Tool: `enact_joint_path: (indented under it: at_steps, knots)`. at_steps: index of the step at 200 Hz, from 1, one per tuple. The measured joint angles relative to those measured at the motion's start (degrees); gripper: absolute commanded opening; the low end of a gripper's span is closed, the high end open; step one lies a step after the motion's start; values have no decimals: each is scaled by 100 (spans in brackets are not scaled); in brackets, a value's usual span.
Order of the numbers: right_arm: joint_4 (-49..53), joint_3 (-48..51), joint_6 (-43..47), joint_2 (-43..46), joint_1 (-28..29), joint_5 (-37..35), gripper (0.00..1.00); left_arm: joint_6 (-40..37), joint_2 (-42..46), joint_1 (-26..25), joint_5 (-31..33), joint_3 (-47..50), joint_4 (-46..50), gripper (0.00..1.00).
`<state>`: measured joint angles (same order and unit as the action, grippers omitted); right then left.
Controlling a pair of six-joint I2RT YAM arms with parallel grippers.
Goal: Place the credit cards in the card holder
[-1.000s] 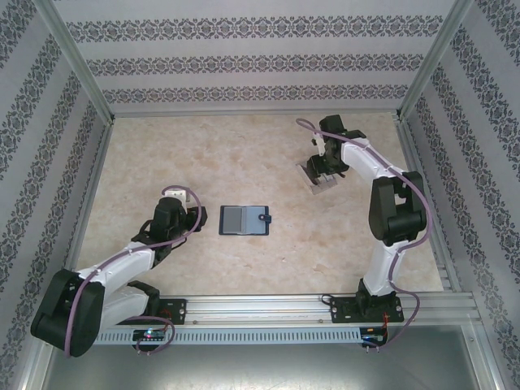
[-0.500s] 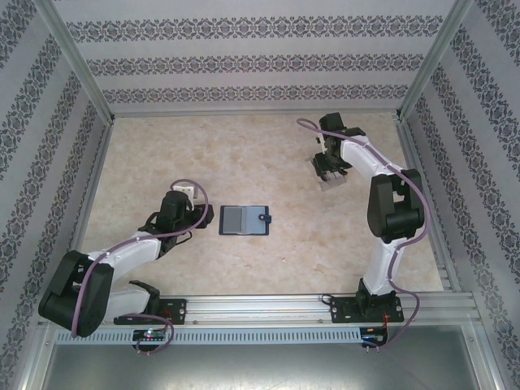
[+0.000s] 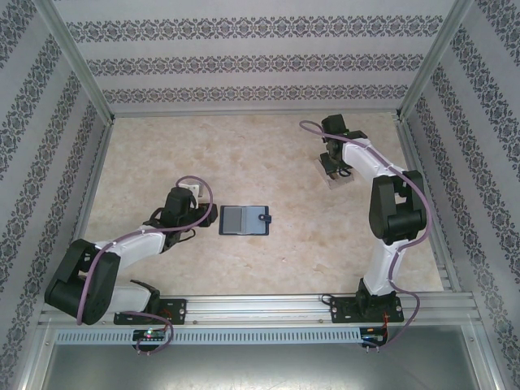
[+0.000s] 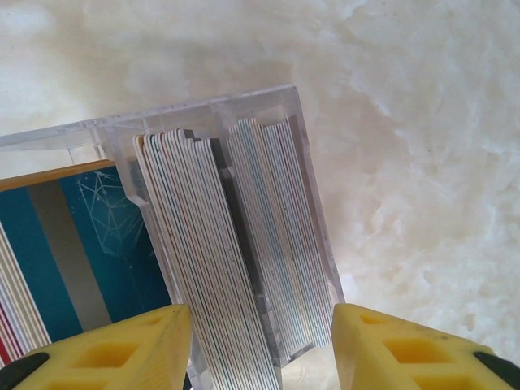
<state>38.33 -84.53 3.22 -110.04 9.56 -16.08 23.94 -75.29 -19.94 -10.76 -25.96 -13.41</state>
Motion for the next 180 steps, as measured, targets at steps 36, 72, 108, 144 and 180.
enact_joint_path:
  at_steps: [36, 72, 108, 144, 180]
  knots:
    - [7, -26, 140, -37, -92, 393, 49, 0, -52, 0, -15, -31, 15, 43]
    - [157, -168, 275, -136, -173, 688, 50, 2, -66, 0, -17, -39, 20, 43]
    - [223, -208, 299, -179, -356, 1167, 49, 2, -179, -22, -61, -83, 20, 42]
    - [284, -247, 317, -210, -525, 1388, 43, 2, -236, -33, -116, -98, 20, 42]
    - [302, -245, 352, -254, -675, 1794, 39, 2, -251, -35, -118, -142, 20, 42]
